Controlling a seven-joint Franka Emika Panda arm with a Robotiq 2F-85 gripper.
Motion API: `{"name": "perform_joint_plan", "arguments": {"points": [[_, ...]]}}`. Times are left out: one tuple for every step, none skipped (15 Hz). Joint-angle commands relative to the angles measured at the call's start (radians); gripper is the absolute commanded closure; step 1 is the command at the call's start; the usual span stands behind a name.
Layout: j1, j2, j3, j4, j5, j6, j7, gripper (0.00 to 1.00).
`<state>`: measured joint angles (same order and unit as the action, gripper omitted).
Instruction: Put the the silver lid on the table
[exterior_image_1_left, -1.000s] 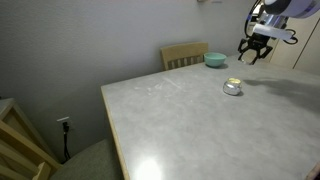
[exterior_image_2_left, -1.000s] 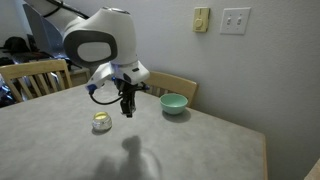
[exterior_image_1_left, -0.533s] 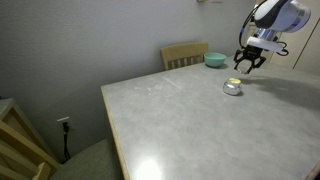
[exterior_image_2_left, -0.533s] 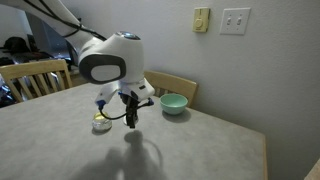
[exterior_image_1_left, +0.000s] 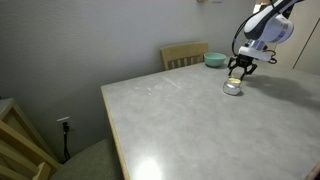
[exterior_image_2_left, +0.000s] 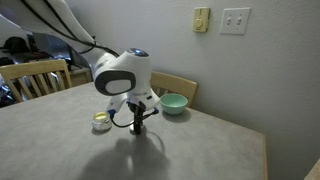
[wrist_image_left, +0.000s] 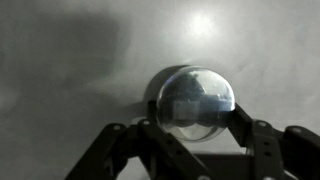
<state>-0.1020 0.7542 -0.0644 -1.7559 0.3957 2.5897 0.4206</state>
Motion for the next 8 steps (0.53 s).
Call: {"name": "perform_joint_plan", "arguments": {"points": [[-0.023, 0.050, 0.018, 0.069, 0.012, -0.021, -0.015, 0.56], [-0.023, 0.051, 0.019, 0.075, 0.011, -0.023, -0.017, 0.54], [-0.022, 0.049, 0.020, 0.074, 0.012, -0.018, -0.019, 0.27], [-0.018, 0.044, 0.019, 0.071, 0.007, -0.017, -0.020, 0.06], [-0.016, 0.042, 0.020, 0.069, 0.007, -0.018, -0.018, 0.05], [-0.014, 0.038, 0.021, 0.067, 0.006, -0.022, -0.019, 0.05], [-0.009, 0.030, 0.022, 0.058, 0.005, -0.023, -0.015, 0.02], [-0.003, 0.022, 0.020, 0.048, 0.003, -0.020, -0.010, 0.00]]}}
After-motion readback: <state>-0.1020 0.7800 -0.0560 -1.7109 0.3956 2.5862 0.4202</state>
